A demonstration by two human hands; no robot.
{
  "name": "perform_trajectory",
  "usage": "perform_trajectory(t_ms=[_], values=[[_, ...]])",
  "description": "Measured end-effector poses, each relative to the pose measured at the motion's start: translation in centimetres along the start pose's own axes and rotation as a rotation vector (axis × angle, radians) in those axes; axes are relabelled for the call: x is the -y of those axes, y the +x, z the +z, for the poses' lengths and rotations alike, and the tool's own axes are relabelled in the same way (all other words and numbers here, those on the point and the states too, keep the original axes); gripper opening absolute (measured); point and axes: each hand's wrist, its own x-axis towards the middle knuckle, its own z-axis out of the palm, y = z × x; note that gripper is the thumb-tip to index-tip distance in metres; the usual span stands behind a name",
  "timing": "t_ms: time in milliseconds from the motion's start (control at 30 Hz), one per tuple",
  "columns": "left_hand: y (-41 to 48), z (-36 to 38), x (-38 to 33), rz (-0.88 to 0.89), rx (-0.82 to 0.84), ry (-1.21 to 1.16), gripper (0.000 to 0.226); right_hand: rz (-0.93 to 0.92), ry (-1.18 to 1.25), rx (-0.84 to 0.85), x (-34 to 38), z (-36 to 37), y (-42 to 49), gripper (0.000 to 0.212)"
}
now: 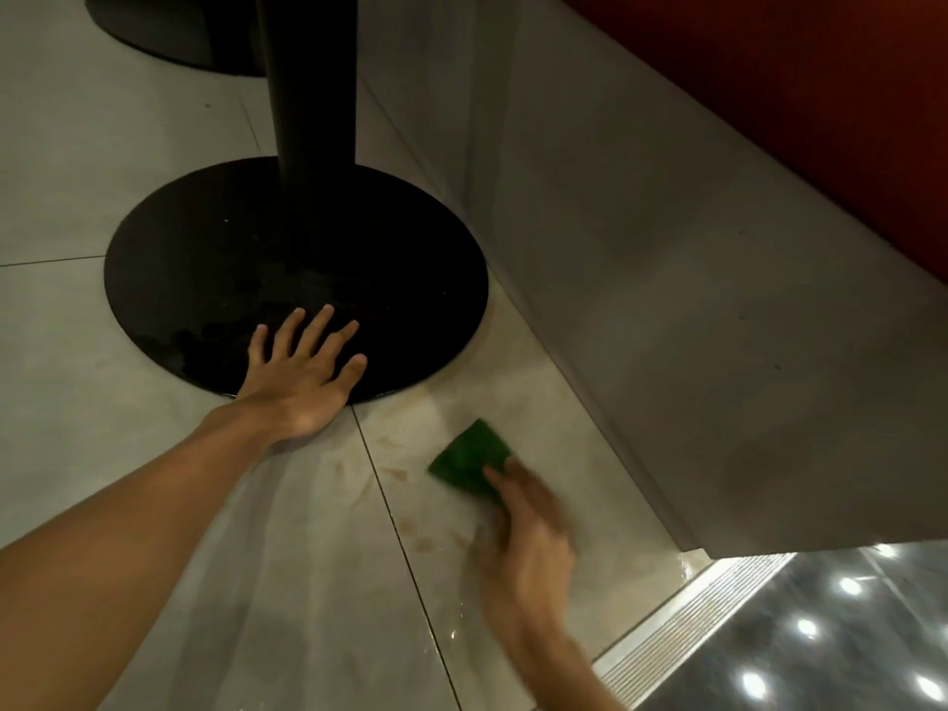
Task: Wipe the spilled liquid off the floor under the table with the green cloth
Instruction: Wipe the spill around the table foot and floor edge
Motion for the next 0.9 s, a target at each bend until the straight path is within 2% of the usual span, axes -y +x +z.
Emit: perform_trajectory(t_ms=[167, 333, 400, 533, 600, 700, 767, 900], values=[[0.0, 0.0, 0.1, 0.007, 0.006, -0.014, 0.059, -0.214, 0.111, 0.043, 3.6, 2.3, -6.1, 0.034], [0.0, 0.0, 0.6, 0.038, 0.005, -0.048, 0.06, -0.32, 0.171, 0.049, 2.6, 2.3, -4.8, 0.035], [0.1, -0.2, 0.5, 0.026, 0.021, -0.05, 0.059, -0.32, 0.112, 0.095, 1.0, 1.7, -2.6, 0.043], [-0.1, -0.5, -0.1, -0.011, 0.043, -0.032, 0.059, -0.181, -0.037, 0.196, -1.1, 1.0, 4.4, 0.047], [-0.1, -0.6, -0.3, -0.017, 0.043, -0.017, 0.059, -0.158, -0.14, 0.125, -1.6, 1.8, 7.7, 0.048], [-0.1, -0.6, -0.4, -0.019, 0.04, -0.017, 0.06, -0.012, -0.11, 0.036, -0.6, 3.5, 9.6, 0.046], [-0.2, -0.7, -0.5, -0.022, 0.046, -0.011, 0.06, -0.014, -0.042, 0.04, 1.2, 4.4, 9.1, 0.045], [0.1, -0.7, -0.6, -0.046, 0.054, -0.047, 0.06, -0.133, -0.036, 0.039, 5.1, 5.8, 5.7, 0.051]])
